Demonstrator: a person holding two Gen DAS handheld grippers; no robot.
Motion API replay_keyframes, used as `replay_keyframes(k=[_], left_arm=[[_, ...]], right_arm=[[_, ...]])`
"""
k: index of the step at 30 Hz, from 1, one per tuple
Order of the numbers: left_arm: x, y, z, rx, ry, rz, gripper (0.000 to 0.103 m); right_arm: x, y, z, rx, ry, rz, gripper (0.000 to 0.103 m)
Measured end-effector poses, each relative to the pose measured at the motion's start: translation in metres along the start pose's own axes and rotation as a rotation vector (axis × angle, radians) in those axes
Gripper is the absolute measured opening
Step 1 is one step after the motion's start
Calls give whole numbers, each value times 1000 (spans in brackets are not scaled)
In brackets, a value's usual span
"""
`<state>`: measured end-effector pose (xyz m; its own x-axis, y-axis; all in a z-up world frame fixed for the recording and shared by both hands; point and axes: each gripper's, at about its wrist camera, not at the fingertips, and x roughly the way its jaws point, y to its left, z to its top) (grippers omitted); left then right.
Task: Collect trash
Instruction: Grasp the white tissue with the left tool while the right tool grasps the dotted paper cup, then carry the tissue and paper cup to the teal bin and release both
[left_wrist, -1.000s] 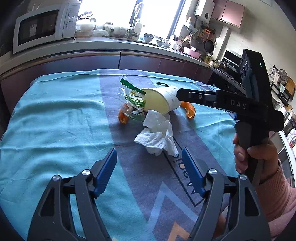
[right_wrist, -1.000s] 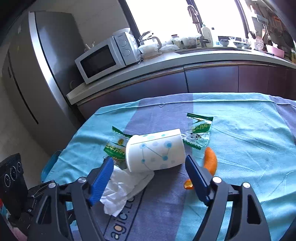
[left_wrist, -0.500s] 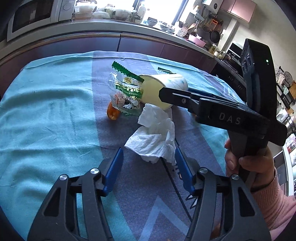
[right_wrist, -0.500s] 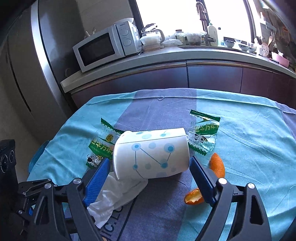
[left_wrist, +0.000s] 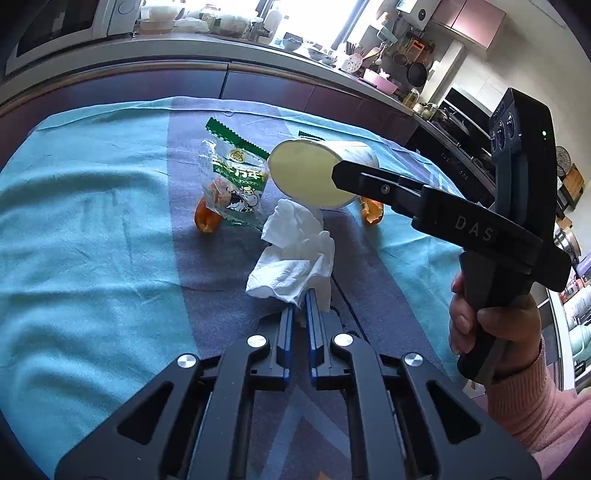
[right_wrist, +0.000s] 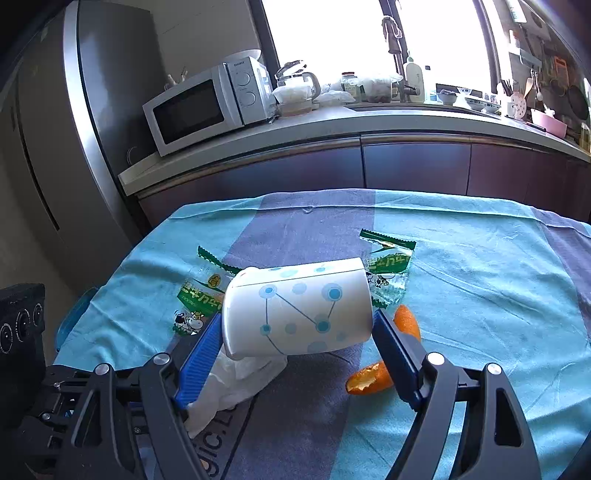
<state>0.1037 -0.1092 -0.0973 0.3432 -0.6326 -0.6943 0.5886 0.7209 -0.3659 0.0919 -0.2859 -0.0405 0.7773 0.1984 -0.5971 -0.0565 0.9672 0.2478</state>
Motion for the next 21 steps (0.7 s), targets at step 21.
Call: replay_keyframes(k=[21], left_arm=[[-81, 2, -27, 68, -116, 27, 4]], right_arm=[[-41, 13, -3, 16, -58, 107, 78]])
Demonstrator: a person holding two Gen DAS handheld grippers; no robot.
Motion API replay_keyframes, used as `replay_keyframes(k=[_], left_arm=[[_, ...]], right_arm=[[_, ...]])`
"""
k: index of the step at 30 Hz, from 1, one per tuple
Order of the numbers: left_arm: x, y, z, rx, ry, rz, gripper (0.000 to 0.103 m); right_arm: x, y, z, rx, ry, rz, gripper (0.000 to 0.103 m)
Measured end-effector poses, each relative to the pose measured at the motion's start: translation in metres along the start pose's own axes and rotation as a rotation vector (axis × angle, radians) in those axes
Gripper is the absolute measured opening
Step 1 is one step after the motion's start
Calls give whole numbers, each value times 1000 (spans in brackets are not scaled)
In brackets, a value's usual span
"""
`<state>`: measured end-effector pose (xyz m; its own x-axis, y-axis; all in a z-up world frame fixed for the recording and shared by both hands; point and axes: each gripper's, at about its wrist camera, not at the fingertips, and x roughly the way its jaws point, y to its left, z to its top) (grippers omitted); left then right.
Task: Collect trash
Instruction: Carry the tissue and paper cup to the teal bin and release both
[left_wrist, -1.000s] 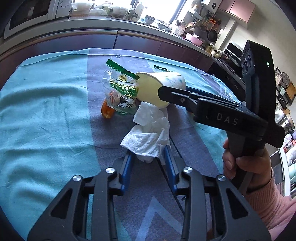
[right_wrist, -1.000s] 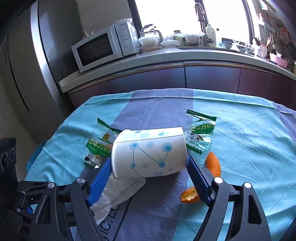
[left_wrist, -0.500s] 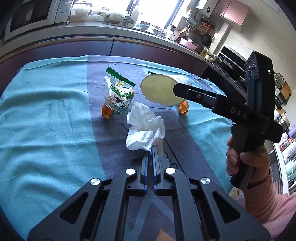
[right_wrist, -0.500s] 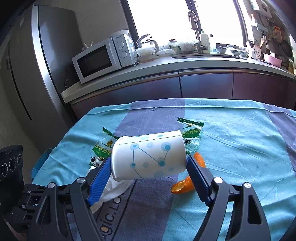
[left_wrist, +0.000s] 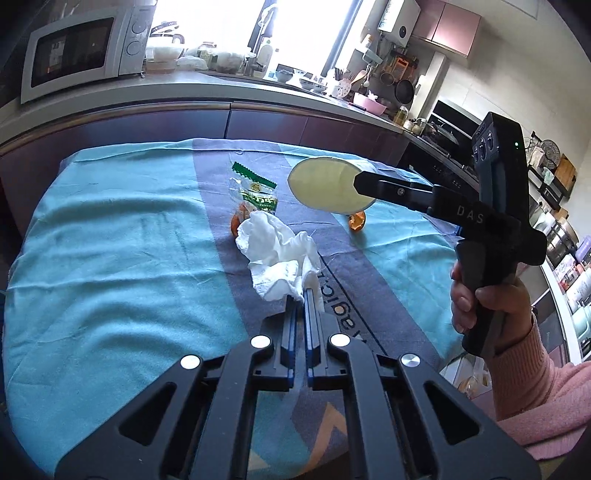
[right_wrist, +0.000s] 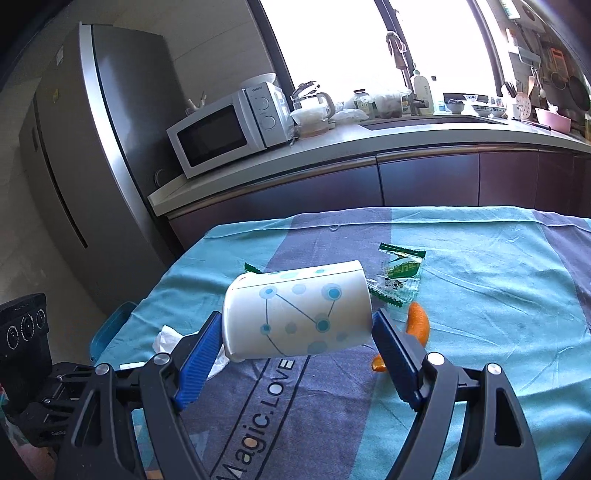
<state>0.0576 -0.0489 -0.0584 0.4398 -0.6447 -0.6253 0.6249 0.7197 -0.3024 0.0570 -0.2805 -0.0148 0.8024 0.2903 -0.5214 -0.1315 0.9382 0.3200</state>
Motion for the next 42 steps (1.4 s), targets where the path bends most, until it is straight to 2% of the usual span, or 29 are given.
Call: replay_keyframes(k=[10, 20, 42], left_arm=[[-46, 34, -12, -45, -48, 96, 4], [-88, 69, -25, -100, -89, 173, 4], [-152, 107, -43, -200, -181, 301, 4]], right_arm=[[4, 34, -1, -47, 12, 81, 78], [27, 75, -4, -97, 59, 167, 78], [74, 160, 0, -198, 137, 318, 78]])
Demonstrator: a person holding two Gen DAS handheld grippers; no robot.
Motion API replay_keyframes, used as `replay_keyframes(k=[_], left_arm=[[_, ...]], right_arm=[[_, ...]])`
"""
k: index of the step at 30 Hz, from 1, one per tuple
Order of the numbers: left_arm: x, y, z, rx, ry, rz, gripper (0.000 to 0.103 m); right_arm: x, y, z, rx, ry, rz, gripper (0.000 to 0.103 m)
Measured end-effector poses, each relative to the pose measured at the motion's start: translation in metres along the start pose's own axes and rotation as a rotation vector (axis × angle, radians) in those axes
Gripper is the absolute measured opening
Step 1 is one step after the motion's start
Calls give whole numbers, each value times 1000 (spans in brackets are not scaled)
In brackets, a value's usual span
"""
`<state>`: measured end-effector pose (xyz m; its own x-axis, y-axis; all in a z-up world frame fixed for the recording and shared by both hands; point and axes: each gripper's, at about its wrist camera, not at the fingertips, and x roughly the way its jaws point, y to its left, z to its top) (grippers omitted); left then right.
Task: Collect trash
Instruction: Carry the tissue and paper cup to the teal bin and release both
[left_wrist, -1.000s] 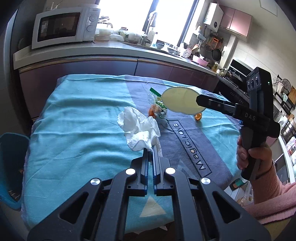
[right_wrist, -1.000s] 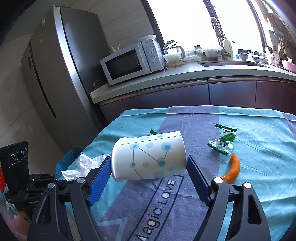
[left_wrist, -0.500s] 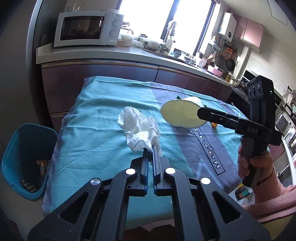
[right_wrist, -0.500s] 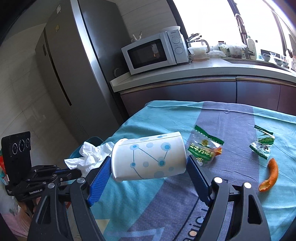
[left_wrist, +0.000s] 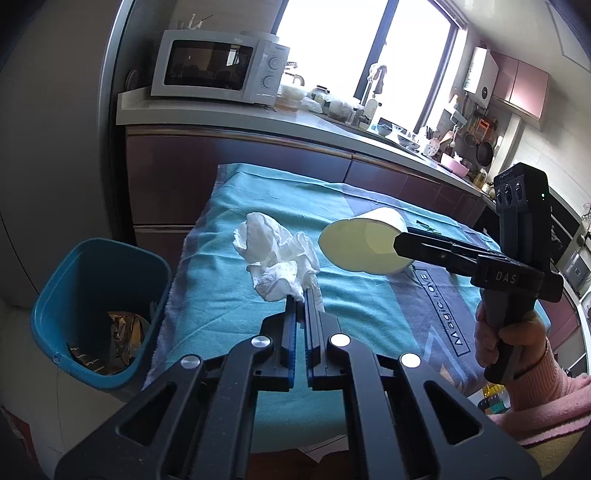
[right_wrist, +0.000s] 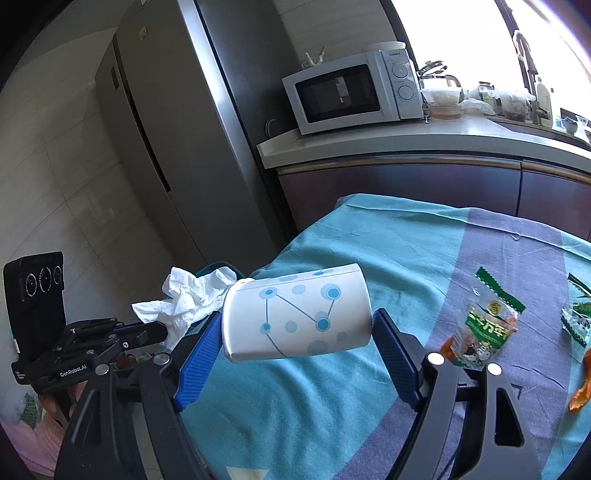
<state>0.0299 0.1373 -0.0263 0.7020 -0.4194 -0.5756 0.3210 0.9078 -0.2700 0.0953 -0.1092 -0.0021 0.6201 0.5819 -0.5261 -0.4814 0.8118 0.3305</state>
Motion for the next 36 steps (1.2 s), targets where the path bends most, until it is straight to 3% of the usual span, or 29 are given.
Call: replay_keyframes(k=[18, 36], left_arm=[[-31, 89, 5, -125, -54, 196, 4], [-8, 155, -15, -239, 21, 314, 4]], right_arm=[[62, 60, 24, -98, 73, 128, 78], [131, 115, 32, -178, 189, 198, 78]])
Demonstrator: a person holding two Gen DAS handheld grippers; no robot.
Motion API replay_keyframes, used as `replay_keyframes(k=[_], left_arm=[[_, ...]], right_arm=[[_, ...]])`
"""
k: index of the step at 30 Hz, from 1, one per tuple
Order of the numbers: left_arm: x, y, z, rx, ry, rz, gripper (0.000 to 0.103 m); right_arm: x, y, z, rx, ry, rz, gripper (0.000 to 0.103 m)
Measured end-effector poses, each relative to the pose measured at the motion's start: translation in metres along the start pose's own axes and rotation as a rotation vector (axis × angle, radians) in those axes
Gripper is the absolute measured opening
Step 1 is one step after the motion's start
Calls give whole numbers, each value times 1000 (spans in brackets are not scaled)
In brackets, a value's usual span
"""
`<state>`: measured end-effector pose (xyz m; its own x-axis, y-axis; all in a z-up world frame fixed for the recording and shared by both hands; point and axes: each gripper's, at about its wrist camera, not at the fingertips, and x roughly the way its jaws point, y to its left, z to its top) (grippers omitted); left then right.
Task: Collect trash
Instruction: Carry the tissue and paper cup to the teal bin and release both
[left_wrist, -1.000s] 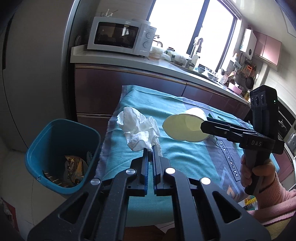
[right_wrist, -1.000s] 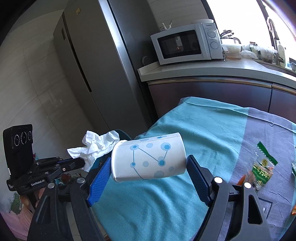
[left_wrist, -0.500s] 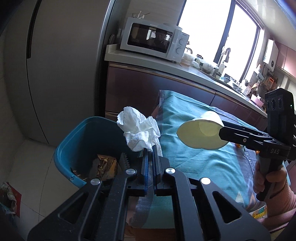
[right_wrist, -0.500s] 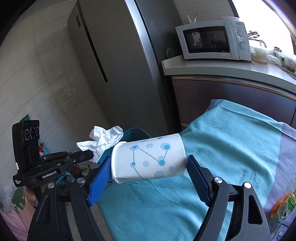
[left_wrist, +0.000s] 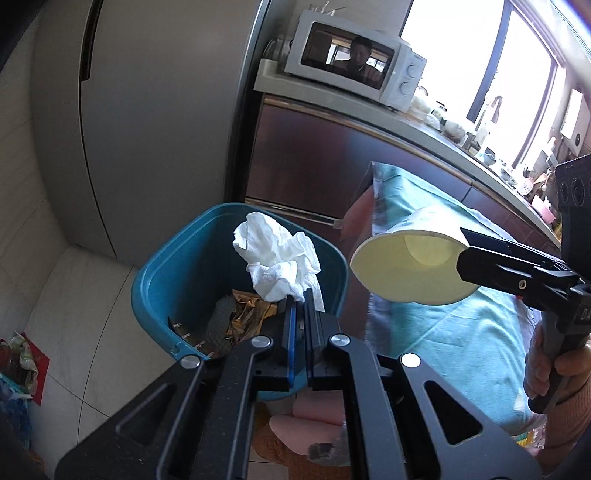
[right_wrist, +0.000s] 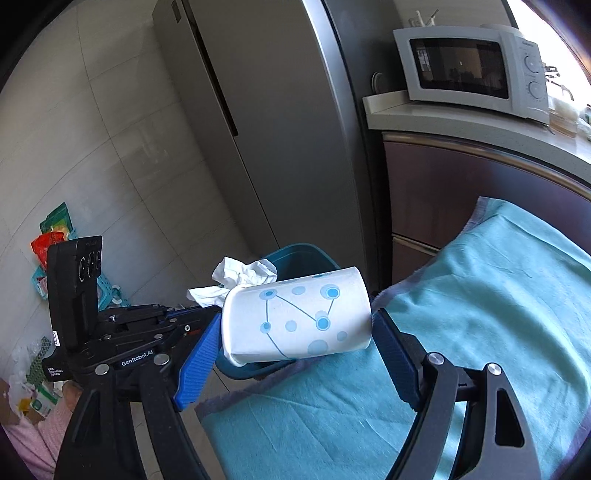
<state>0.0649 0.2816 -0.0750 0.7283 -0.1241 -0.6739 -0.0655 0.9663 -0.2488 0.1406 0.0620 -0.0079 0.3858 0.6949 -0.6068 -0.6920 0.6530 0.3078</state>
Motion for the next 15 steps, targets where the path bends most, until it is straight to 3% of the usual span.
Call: replay_keyframes(k=[15], left_arm=[[46, 31, 0, -48, 61, 75, 4]], right_arm=[[70, 12, 12, 13, 136, 16, 79]])
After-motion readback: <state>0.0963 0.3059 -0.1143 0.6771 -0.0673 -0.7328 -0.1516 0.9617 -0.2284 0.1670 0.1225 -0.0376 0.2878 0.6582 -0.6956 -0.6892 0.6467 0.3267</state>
